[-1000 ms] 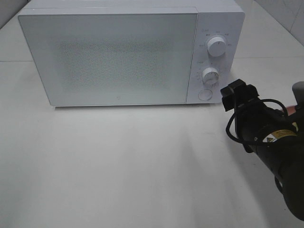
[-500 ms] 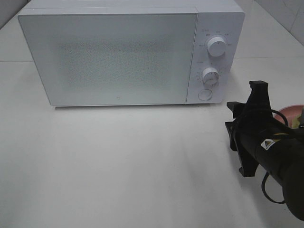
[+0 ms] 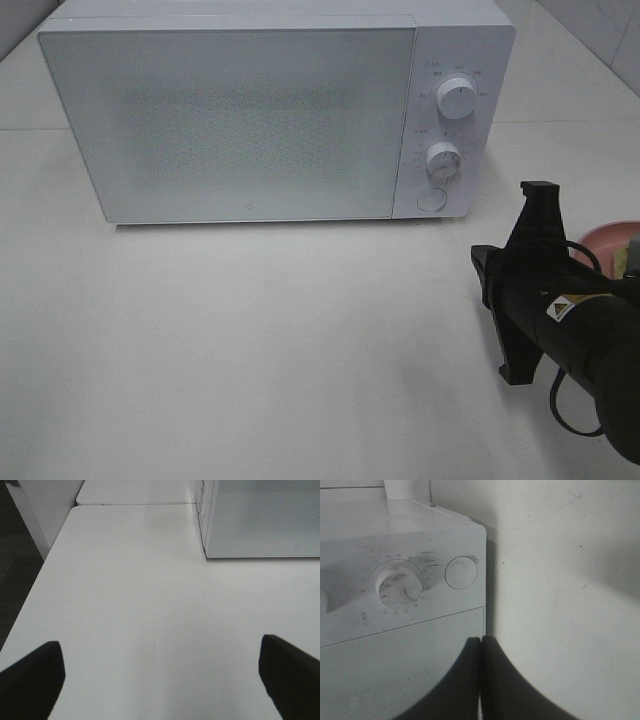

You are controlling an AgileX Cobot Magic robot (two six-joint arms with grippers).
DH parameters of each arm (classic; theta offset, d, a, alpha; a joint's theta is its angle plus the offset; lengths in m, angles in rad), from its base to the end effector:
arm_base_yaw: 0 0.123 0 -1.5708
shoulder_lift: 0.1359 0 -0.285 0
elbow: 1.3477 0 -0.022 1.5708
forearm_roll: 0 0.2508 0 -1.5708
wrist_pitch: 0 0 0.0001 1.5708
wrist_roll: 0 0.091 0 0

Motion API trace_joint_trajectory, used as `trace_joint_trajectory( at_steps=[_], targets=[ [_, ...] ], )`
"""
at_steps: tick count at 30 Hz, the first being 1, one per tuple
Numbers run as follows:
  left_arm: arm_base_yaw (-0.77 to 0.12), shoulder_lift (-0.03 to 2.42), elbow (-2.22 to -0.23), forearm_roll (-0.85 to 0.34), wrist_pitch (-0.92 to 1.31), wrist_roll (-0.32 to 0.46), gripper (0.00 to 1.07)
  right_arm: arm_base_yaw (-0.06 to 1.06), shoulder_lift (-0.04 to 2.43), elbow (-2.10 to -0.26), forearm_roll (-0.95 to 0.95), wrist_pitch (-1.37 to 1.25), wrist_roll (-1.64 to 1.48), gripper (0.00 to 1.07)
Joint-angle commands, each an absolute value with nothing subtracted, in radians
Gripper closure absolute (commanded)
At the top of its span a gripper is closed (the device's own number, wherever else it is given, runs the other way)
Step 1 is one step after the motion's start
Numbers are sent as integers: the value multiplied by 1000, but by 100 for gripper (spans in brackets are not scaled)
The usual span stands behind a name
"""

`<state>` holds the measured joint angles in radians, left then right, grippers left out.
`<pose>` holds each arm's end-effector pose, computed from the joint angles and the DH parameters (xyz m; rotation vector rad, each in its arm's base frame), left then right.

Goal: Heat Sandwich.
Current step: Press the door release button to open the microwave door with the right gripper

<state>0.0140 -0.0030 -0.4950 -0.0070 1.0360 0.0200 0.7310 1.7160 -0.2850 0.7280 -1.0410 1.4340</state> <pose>-0.0037 -0.0006 0.2779 0.0063 2.0216 0.0132 0.2019 0.1109 0.1257 1.4429 1.5146 1.0774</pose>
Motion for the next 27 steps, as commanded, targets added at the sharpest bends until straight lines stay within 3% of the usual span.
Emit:
trace_joint_trajectory(
  at_steps=[1,12,27],
  targets=[
    [17,-30,-493,-13,1029,18,3,699,1715,-307,677,-1005,1411,107],
    [17,-30,-493,-13,1029,18,3,558,1776,-404,510,-951,1393,107],
    [17,-30,-493,-13,1029,18,3,528,1947,-590,449,-943,1416,107]
  ],
)
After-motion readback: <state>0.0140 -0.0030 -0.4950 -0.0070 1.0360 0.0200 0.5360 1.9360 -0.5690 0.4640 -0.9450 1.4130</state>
